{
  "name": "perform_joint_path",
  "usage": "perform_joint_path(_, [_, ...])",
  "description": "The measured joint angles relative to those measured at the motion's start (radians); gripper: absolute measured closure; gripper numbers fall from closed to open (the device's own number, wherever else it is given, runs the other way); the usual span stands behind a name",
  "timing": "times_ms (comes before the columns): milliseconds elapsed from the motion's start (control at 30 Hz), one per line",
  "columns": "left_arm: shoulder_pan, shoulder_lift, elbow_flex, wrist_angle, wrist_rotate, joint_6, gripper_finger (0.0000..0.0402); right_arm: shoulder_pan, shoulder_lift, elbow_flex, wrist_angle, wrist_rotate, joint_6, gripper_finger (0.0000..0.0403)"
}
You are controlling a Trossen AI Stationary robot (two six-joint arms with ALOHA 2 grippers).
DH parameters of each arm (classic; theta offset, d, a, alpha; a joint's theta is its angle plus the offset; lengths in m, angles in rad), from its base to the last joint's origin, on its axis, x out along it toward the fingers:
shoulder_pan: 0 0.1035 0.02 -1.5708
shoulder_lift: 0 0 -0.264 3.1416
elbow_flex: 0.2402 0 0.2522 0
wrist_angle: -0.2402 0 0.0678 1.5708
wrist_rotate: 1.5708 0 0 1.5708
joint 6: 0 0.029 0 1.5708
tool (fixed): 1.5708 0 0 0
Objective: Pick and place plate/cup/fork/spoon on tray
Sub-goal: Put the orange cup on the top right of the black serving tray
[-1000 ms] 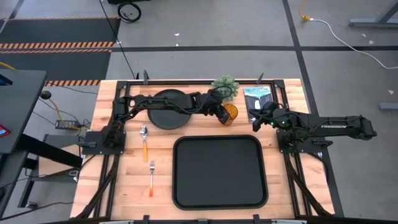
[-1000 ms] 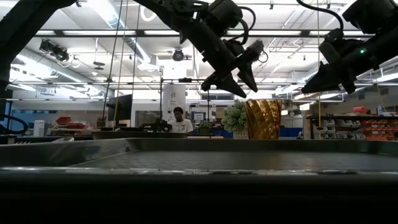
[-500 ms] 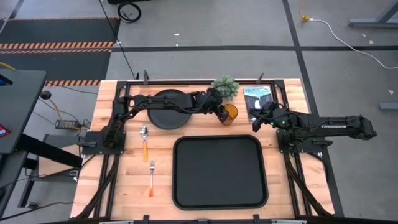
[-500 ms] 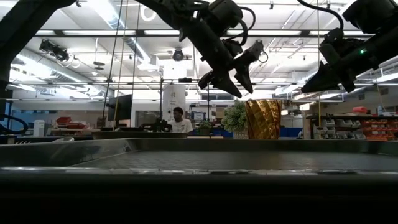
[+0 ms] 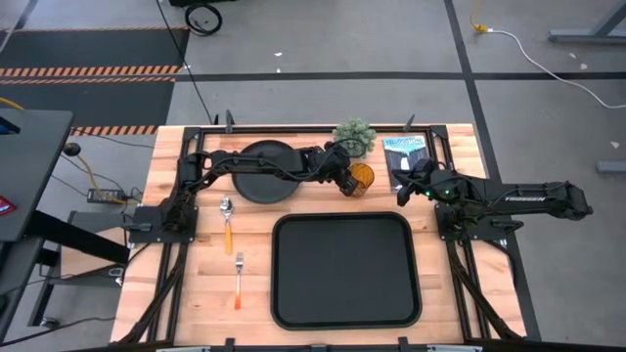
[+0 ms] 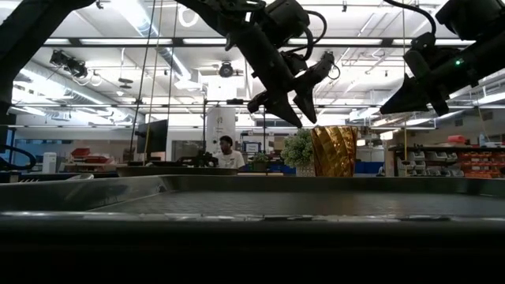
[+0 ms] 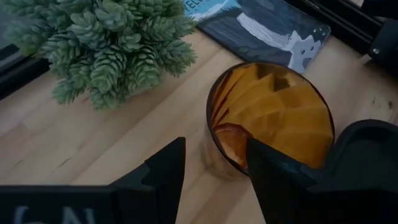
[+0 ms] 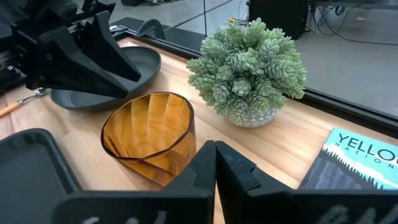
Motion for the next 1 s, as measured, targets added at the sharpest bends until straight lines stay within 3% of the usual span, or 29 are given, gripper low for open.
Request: perform_joint_path(1000, [-0.001, 0.053, -0.001, 0.043, 0.033, -0.005, 0.0240, 0.000, 0.002, 0.000, 0.003, -0.008, 0.023, 0.0387])
